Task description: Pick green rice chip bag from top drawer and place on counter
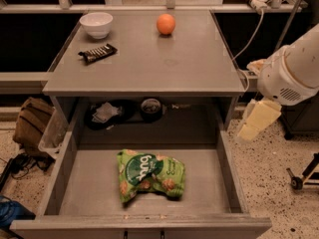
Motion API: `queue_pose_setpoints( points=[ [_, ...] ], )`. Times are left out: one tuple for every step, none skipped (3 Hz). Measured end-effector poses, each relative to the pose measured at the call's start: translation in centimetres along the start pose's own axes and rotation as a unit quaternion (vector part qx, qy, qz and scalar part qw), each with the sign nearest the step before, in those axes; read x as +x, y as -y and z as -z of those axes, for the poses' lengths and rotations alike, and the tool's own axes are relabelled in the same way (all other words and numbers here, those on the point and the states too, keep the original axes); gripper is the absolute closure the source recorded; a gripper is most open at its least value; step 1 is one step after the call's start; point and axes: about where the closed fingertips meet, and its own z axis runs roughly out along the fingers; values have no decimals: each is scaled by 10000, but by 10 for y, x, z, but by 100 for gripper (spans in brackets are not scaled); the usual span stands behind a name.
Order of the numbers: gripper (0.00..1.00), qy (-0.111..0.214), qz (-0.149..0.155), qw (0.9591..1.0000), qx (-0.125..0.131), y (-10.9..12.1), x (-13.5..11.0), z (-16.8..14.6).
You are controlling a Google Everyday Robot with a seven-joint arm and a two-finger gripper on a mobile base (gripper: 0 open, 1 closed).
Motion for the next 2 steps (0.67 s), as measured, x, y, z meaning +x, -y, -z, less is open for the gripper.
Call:
queue_pose_setpoints(
  points=[
    [0, -61, 17, 9999, -77, -5, 1, 5],
    [0, 216, 88, 9996, -187, -12, -10, -12]
  ],
)
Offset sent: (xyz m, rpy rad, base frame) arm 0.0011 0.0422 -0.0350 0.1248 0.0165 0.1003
